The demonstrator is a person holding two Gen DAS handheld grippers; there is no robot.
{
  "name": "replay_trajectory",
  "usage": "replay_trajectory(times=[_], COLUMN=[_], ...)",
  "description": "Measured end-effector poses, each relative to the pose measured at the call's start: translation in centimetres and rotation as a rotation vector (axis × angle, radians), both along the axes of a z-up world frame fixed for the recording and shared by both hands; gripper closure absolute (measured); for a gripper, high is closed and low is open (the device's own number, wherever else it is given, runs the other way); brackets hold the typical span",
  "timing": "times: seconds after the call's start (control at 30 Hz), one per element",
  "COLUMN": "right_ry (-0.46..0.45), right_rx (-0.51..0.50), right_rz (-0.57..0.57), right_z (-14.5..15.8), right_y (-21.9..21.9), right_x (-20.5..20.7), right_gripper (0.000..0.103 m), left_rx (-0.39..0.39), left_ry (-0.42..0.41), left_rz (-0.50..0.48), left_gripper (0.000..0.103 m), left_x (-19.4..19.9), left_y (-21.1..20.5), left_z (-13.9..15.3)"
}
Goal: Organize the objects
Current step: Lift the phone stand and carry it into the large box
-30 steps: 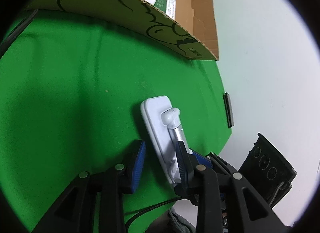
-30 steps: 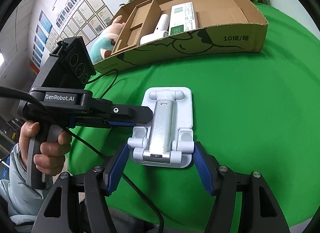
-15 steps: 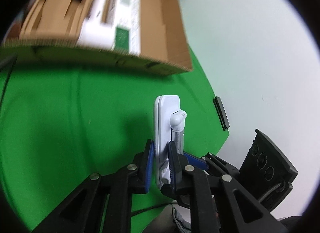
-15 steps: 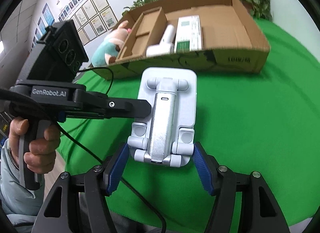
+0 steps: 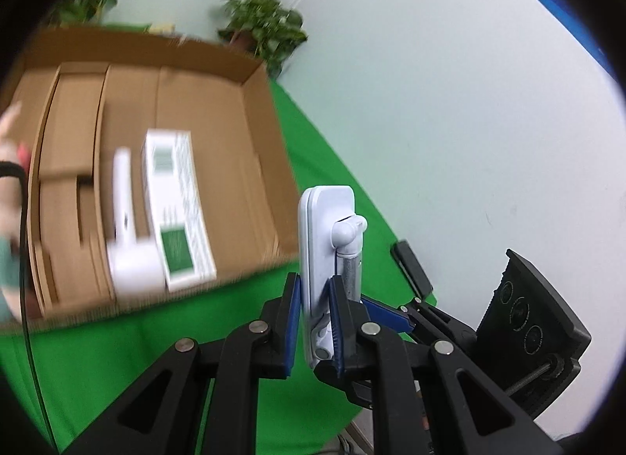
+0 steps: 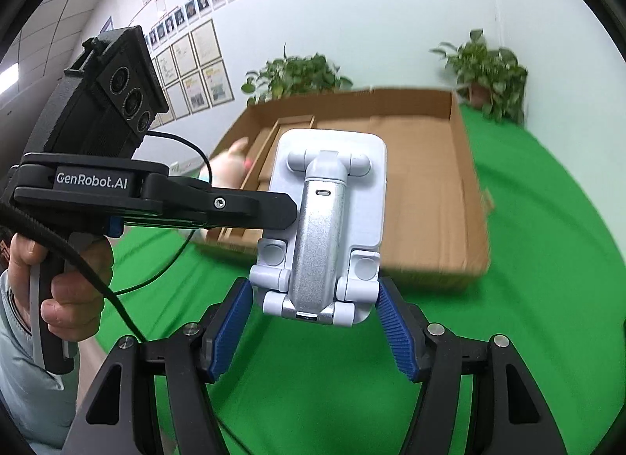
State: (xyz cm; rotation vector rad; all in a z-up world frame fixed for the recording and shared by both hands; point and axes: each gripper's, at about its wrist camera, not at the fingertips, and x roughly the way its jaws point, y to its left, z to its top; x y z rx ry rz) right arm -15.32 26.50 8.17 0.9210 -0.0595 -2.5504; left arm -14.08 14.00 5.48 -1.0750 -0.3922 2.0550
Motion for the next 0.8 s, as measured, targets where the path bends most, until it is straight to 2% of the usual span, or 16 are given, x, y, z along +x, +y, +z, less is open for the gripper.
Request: replay_trajectory(times=[0.2, 0.37, 0.57, 0.8], right_ry=[0.041, 0.025, -0.059, -0.194], right_rx=[0.001, 0.018, 0.005, -0.012], right_rz=[-0.007, -0.01, -0.006, 0.012], right_z=[3.1, 3.4, 0.9, -4.6], right_y=[0.9, 1.3, 1.8, 2.4], right_x=[-4.5, -8.0, -12.0, -16.3], right_gripper=[0.041, 0.041, 0.041, 0.041], left_rx=[-0.018, -0.046, -0.075, -0.129], left_ry=[0.056, 0.041, -0.022, -0.13], left_rz=[0.02, 0.021, 0.042, 0.045], left_gripper=[0.09, 0.09, 0.09, 0.089], left_x=[-3.0, -5.9, -9.3, -12.3], left_y=[0.4, 1.2, 2.1, 3.2], left_z=[3.0, 2.7, -0.8, -6.3])
